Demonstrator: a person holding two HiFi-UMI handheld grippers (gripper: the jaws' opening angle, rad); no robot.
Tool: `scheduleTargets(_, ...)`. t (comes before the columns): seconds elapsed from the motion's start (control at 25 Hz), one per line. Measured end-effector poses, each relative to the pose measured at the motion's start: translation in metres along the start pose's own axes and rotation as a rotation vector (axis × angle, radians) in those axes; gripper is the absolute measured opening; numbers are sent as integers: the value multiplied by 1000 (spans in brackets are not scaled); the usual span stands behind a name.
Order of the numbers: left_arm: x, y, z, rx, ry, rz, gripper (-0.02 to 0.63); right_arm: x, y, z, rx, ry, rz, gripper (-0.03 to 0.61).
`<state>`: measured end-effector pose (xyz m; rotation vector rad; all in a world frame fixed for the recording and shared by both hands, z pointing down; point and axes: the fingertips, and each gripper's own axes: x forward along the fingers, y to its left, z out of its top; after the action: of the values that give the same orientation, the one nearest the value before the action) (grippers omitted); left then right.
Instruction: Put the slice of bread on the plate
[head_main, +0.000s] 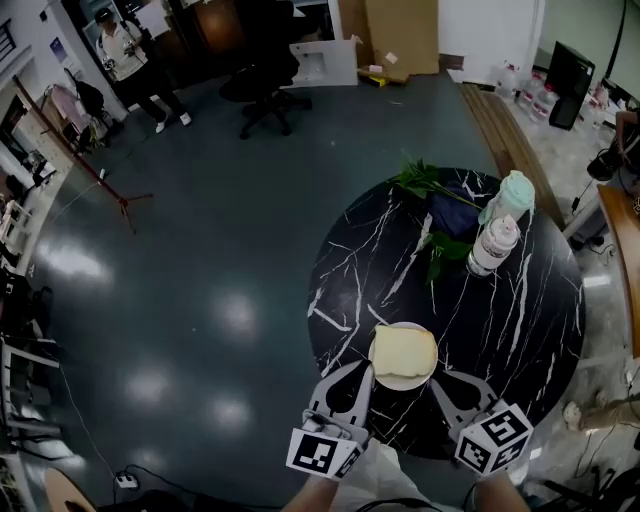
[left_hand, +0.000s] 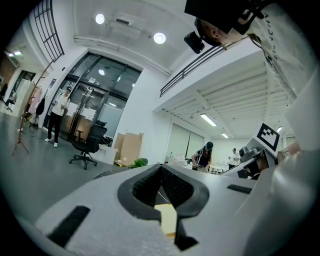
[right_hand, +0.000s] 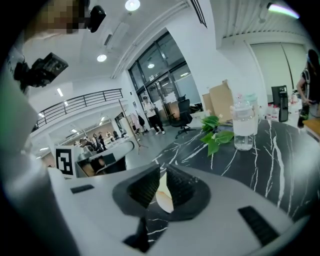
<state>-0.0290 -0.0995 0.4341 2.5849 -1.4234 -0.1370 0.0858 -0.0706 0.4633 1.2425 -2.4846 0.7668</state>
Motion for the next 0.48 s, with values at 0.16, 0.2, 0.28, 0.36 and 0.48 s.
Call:
scheduleTargets(0.16,-6,-12,12,-4,1,-13,8,-12,15,9,-46,-17,22,24)
scheduleTargets(0.2,-8,-15,14,-2,3,-19,8,-14,20,12,-55,-22,31,20)
scheduleTargets(0.28,-12,-21,19,3,4,-28,8,-20,29,16,-74,-35,53,15)
scheduleTargets(0.36,-14,-25,25,9,-2,-29,8,-27,38,23,-92,-54,75,12)
scheduleTargets(0.48,-19,-34,36,26,-11,-42,8,-39,49,32,-130,-75,87,11)
